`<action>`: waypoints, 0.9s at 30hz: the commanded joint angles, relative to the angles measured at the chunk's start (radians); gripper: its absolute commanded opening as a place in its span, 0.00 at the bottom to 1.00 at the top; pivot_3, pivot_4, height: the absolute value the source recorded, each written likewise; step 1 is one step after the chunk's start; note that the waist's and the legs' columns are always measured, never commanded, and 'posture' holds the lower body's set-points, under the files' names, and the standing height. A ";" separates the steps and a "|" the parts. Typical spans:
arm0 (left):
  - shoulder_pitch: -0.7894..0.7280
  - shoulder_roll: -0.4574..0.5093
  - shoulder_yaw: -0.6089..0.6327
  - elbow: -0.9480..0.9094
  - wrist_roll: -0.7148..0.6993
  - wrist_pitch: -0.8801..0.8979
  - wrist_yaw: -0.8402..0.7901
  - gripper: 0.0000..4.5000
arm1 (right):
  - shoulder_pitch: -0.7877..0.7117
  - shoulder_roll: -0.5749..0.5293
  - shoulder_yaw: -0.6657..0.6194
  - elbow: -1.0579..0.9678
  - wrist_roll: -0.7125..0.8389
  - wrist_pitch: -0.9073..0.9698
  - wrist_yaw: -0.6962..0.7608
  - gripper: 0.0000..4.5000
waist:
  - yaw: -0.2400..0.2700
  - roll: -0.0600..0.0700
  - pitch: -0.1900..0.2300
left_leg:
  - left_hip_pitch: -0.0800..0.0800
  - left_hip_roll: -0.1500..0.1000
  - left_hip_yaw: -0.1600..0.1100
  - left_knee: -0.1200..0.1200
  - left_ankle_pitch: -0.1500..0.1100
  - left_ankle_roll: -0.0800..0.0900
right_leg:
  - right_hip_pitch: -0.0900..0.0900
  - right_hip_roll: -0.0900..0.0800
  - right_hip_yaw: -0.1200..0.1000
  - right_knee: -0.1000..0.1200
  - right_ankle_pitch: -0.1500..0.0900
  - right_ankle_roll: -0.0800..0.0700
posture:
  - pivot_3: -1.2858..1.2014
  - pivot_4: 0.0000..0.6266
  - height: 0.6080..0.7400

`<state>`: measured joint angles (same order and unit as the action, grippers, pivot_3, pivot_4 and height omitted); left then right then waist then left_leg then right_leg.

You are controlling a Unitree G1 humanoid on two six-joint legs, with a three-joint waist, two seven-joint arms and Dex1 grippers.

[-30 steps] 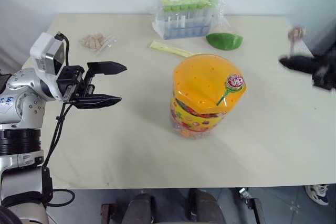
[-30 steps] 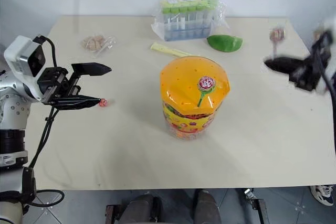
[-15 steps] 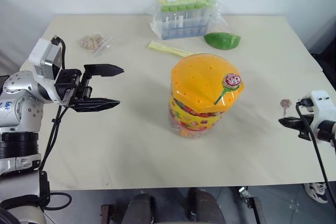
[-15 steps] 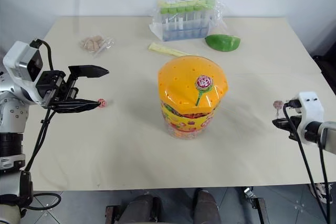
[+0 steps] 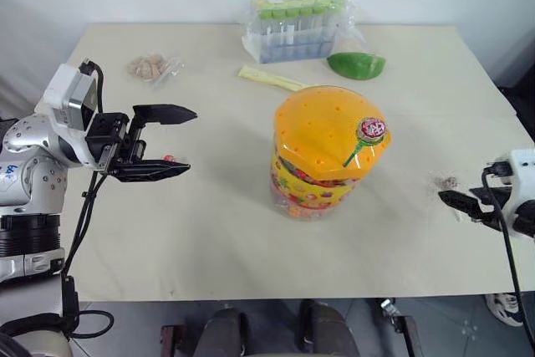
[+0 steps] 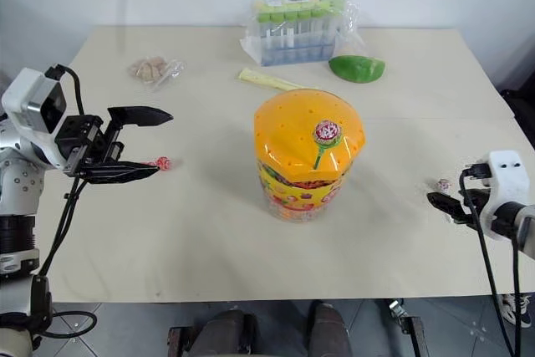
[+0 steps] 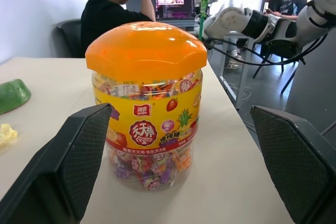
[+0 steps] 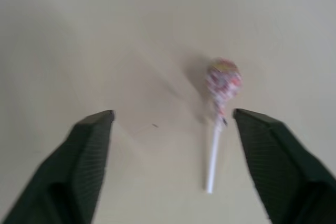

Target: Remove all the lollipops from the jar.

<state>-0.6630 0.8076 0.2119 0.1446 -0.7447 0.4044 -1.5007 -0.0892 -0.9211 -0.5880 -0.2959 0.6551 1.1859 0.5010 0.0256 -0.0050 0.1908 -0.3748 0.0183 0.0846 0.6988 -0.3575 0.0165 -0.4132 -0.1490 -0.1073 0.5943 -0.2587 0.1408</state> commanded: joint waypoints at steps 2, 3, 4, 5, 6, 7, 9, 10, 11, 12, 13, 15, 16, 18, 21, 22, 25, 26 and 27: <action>-0.048 0.006 0.000 0.032 -0.006 -0.011 -0.061 1.00 | 0.053 -0.043 -0.180 -0.186 0.099 0.034 0.091 1.00 | 0.000 0.000 0.000 | 0.000 0.000 0.000 0.000 0.000 0.000 | 0.000 0.000 0.000 0.000 0.000 0.000 | 0.52 0.24 1.00; -0.055 0.005 -0.003 0.042 -0.003 -0.014 -0.066 1.00 | 0.060 -0.043 -0.209 -0.216 0.123 0.034 0.108 1.00 | 0.000 0.000 0.000 | 0.000 0.000 0.000 0.000 0.000 0.000 | 0.000 0.000 0.000 0.000 0.000 0.000 | 0.52 0.24 1.00; -0.064 0.003 -0.009 0.053 -0.001 -0.016 -0.073 1.00 | 0.055 -0.040 -0.244 -0.250 0.160 0.036 0.122 1.00 | 0.000 0.000 0.000 | 0.000 0.000 0.000 0.000 0.000 0.001 | 0.000 0.000 0.000 0.000 0.000 0.000 | 0.52 0.24 1.00; -0.073 0.001 -0.014 0.067 0.002 -0.019 -0.079 1.00 | 0.050 -0.034 -0.268 -0.283 0.187 0.021 0.134 1.00 | -0.001 0.000 0.000 | 0.000 0.000 0.000 0.000 0.000 0.001 | 0.001 0.000 0.000 0.000 0.000 0.000 | 0.52 0.24 1.00; -0.084 -0.001 -0.020 0.080 0.006 -0.023 -0.085 1.00 | 0.045 -0.027 -0.283 -0.317 0.198 -0.016 0.146 1.00 | -0.001 0.000 0.000 | 0.001 0.000 0.000 0.000 0.000 0.001 | 0.001 0.000 0.000 0.000 0.000 0.000 | 0.52 0.24 1.00; -0.096 -0.005 -0.026 0.096 0.009 -0.028 -0.090 1.00 | 0.032 -0.018 -0.294 -0.356 0.217 -0.063 0.161 1.00 | -0.001 0.000 0.000 | 0.000 0.000 0.000 0.000 0.000 0.001 | 0.001 0.000 0.000 0.000 0.000 0.000 | 0.52 0.24 1.00; -0.117 -0.009 -0.038 0.124 0.013 -0.036 -0.099 1.00 | -0.004 -0.003 -0.297 -0.405 0.256 -0.129 0.167 1.00 | -0.003 0.000 0.000 | 0.001 0.000 0.000 0.000 0.000 0.001 | 0.001 0.000 0.000 0.000 0.000 0.000 | 0.52 0.24 1.00; -0.126 -0.011 -0.043 0.137 0.016 -0.040 -0.104 1.00 | -0.023 0.003 -0.293 -0.417 0.276 -0.149 0.161 1.00 | -0.004 0.000 0.000 | 0.001 0.000 0.000 0.000 0.000 0.001 | 0.001 0.000 0.000 0.000 0.000 0.000 | 0.52 0.24 1.00; -0.137 -0.014 -0.050 0.150 0.017 -0.044 -0.108 1.00 | -0.057 -0.004 -0.268 -0.435 0.319 -0.159 0.155 1.00 | -0.004 0.000 0.000 | 0.001 0.000 0.000 0.000 0.000 0.000 | 0.001 0.000 0.000 0.000 0.000 0.000 | 0.52 0.24 1.00; -0.145 -0.015 -0.056 0.160 0.017 -0.047 -0.112 1.00 | -0.078 -0.012 -0.249 -0.446 0.350 -0.166 0.151 1.00 | -0.004 0.000 0.000 | 0.001 0.000 0.000 0.000 0.000 0.000 | 0.001 0.000 0.000 0.000 0.000 0.000 | 0.52 0.24 1.00; -0.150 -0.015 -0.061 0.166 0.016 -0.049 -0.113 1.00 | -0.093 -0.025 -0.228 -0.455 0.380 -0.165 0.147 1.00 | -0.004 0.000 0.000 | 0.001 0.000 0.000 0.000 0.000 0.000 | 0.001 0.000 0.000 0.000 0.000 0.000 | 0.52 0.24 1.00; -0.159 -0.013 -0.072 0.176 0.013 -0.054 -0.114 1.00 | -0.130 -0.050 -0.169 -0.469 0.427 -0.175 0.149 1.00 | -0.004 0.000 0.000 | 0.001 0.000 0.000 0.000 0.000 0.000 | 0.001 0.000 0.000 0.000 0.000 0.000 | 0.52 0.24 1.00; -0.163 -0.012 -0.077 0.182 0.012 -0.057 -0.114 1.00 | -0.146 -0.059 -0.144 -0.473 0.444 -0.184 0.148 1.00 | -0.004 0.000 0.000 | 0.001 0.000 0.000 0.000 0.000 0.000 | 0.001 0.000 0.000 0.000 0.000 0.000 | 0.52 0.24 1.00; -0.171 -0.008 -0.084 0.191 0.009 -0.060 -0.114 1.00 | -0.195 -0.075 -0.077 -0.475 0.494 -0.203 0.152 1.00 | -0.003 0.000 0.000 | 0.001 0.000 0.000 0.000 0.000 0.001 | 0.001 0.000 0.000 0.000 0.000 0.000 | 0.52 0.24 1.00; -0.170 0.005 -0.089 0.186 0.006 -0.061 -0.114 1.00 | -0.256 -0.073 0.035 -0.483 0.541 -0.239 0.178 1.00 | -0.004 0.000 0.000 | 0.001 0.000 0.000 0.000 -0.001 0.001 | 0.001 0.000 0.000 0.000 0.000 0.000 | 0.52 0.24 1.00; -0.169 0.006 -0.089 0.185 0.005 -0.061 -0.114 1.00 | -0.262 -0.076 0.055 -0.483 0.542 -0.247 0.184 1.00 | -0.003 0.000 0.000 | 0.001 0.000 -0.001 0.000 -0.001 0.001 | 0.001 0.000 0.000 0.000 0.000 0.000 | 0.52 0.24 1.00; -0.163 0.009 -0.082 0.172 0.002 -0.052 -0.114 1.00 | -0.303 -0.064 0.142 -0.465 0.495 -0.299 0.196 1.00 | -0.003 0.000 0.000 | 0.000 0.000 0.000 0.000 -0.001 0.001 | 0.001 0.000 0.000 -0.001 0.000 0.000 | 0.52 0.24 1.00; -0.162 0.010 -0.081 0.170 0.003 -0.051 -0.114 1.00 | -0.324 -0.059 0.172 -0.455 0.483 -0.311 0.195 1.00 | -0.004 0.000 0.000 | 0.000 0.000 0.000 0.001 -0.001 0.002 | 0.001 0.000 0.000 -0.001 0.000 0.001 | 0.52 0.24 1.00; -0.162 0.010 -0.081 0.170 0.003 -0.052 -0.114 1.00 | -0.336 -0.058 0.191 -0.448 0.477 -0.320 0.194 1.00 | -0.004 0.000 0.000 | 0.000 0.000 0.000 0.001 -0.001 0.002 | 0.001 0.000 0.000 -0.001 0.000 0.001 | 0.52 0.24 1.00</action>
<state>-0.8149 0.7987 0.1114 0.3326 -0.7285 0.3584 -1.5022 -0.4035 -0.9791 -0.4119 -0.7550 1.1502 0.9051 0.6882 0.0218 -0.0053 0.1908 -0.3746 0.0179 0.0848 0.6995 -0.3587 0.0184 -0.4126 -0.1491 -0.1068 0.5934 -0.2583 0.1416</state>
